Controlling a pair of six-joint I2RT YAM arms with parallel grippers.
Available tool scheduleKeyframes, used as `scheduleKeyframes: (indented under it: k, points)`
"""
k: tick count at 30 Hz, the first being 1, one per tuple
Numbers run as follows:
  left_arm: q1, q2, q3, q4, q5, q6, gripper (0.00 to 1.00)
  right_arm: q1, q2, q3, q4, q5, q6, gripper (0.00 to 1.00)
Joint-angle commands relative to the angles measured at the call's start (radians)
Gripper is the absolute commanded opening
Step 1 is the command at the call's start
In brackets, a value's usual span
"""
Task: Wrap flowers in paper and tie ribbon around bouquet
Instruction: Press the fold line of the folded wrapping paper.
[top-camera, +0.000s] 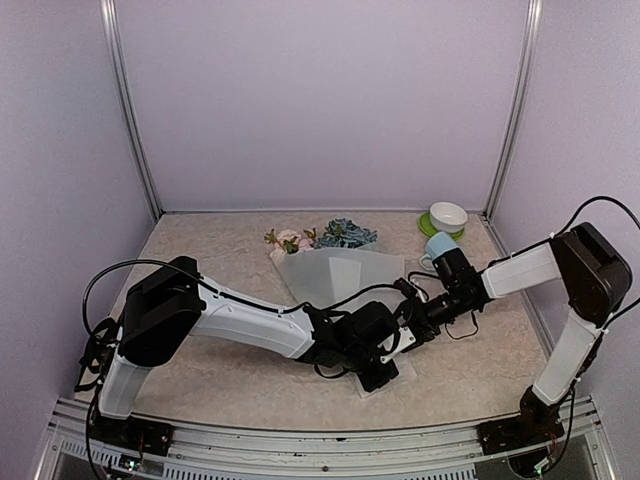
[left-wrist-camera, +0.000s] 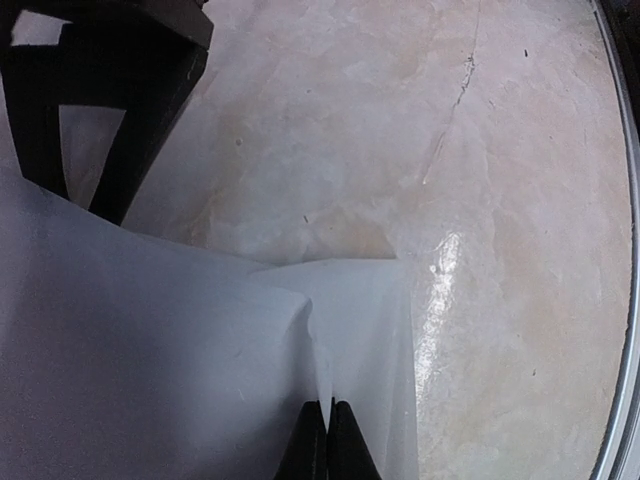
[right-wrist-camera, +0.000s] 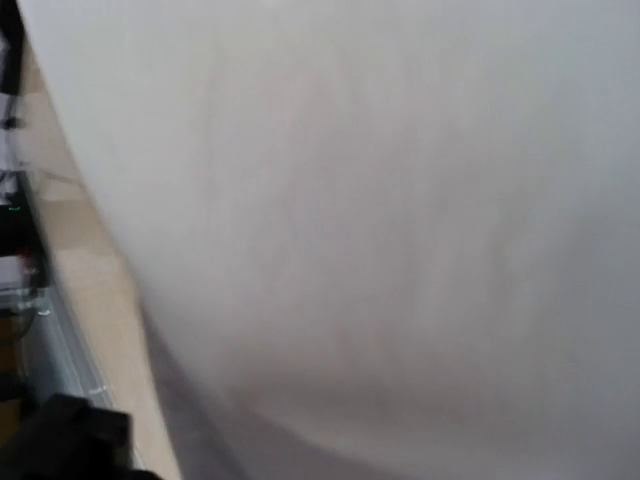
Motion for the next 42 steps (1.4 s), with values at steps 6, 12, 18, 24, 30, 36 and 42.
scheduleKeyframes:
  k: [6, 12, 18, 24, 30, 36, 42]
  points:
    - [-0.01, 0.015, -0.055, -0.079, 0.004, 0.014, 0.0, -0.004, 0.077, -0.11, 0.268, -0.133, 0.17, 0.37]
    - [0.001, -0.066, -0.09, -0.031, -0.005, -0.016, 0.26, -0.006, 0.059, -0.124, 0.298, -0.1, 0.187, 0.0]
    - [0.022, -0.221, -0.133, 0.038, 0.184, -0.044, 0.38, -0.009, 0.056, -0.117, 0.313, -0.089, 0.197, 0.0]
    - [0.154, -0.431, -0.246, 0.084, 0.102, -0.273, 0.46, -0.009, 0.041, -0.104, 0.271, -0.046, 0.165, 0.0]
    - [0.481, -0.479, -0.229, -0.291, -0.323, -0.554, 0.54, -0.009, 0.011, -0.092, 0.212, 0.009, 0.105, 0.0]
    - [0.777, -0.58, -0.432, -0.351, -0.464, -0.688, 0.65, -0.009, -0.006, -0.084, 0.195, 0.012, 0.08, 0.0]
    - [0.994, -0.771, -0.687, -0.296, -0.476, -0.763, 0.72, -0.009, -0.012, -0.069, 0.177, 0.017, 0.046, 0.0]
